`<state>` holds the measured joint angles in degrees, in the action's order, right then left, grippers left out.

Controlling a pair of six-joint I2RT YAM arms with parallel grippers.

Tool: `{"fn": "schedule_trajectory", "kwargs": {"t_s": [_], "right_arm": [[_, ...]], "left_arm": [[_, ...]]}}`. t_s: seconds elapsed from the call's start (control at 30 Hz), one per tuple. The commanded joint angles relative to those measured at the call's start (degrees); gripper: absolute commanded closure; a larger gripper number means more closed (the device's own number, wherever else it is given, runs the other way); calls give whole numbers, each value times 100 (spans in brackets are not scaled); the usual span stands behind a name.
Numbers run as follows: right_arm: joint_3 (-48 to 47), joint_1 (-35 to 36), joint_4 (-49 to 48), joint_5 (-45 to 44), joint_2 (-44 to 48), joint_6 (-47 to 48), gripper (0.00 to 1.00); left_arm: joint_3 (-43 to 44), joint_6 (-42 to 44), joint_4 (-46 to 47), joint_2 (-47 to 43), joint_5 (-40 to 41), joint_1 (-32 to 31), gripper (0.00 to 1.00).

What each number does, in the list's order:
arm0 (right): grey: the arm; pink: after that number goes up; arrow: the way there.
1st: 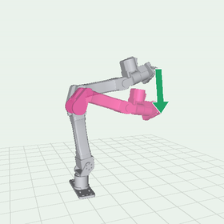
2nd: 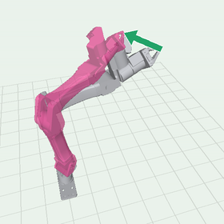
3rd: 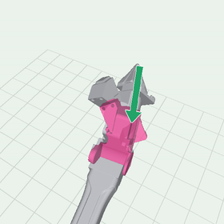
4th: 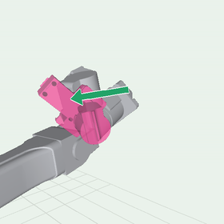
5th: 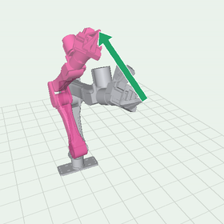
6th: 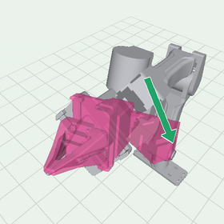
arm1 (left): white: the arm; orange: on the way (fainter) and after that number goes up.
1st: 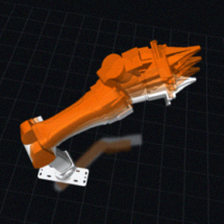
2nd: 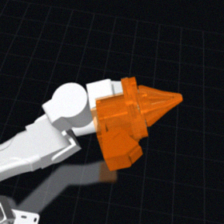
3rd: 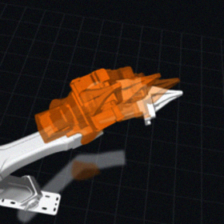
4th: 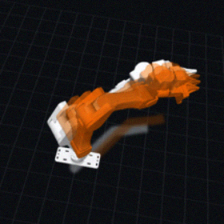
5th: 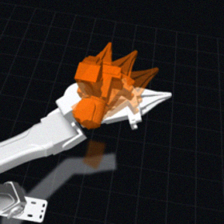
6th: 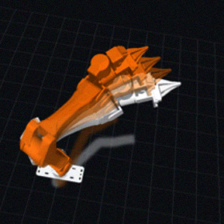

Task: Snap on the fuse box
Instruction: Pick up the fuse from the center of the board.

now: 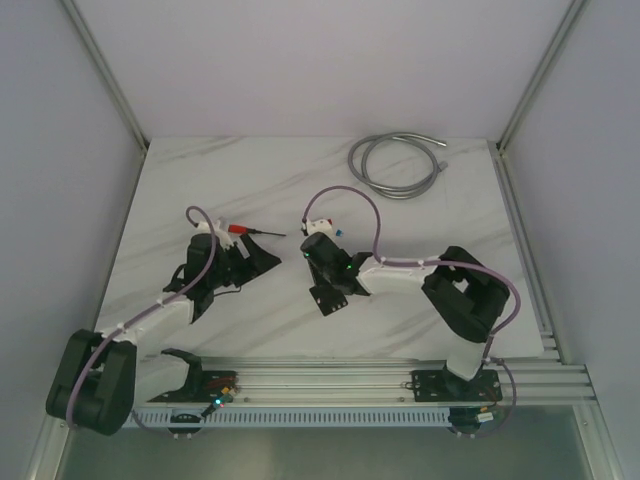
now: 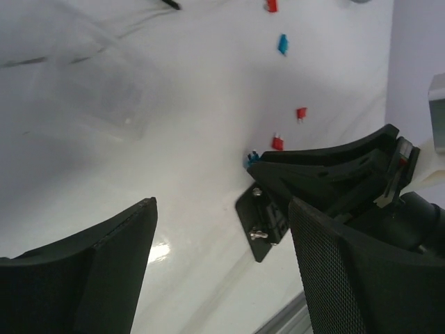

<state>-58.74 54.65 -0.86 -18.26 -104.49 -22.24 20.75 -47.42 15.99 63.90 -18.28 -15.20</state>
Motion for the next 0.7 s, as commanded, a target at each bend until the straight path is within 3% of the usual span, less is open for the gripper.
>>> {"fn": "schedule_trajectory", "kwargs": {"t_s": [0.0,0.57,0.67], "right_arm": [[469,-194,-779,506,564,334,73],[1503,-341,-2292,1545,1580,1015,73],[1561,-342,-2406,1675,1757,1033,73]], "left_arm": [[335,-216,650,380,-410,-216,16],[895,-574,1551,1555,-836,-828,50],[909,-677,1729,1652,-920,-897,52]]}}
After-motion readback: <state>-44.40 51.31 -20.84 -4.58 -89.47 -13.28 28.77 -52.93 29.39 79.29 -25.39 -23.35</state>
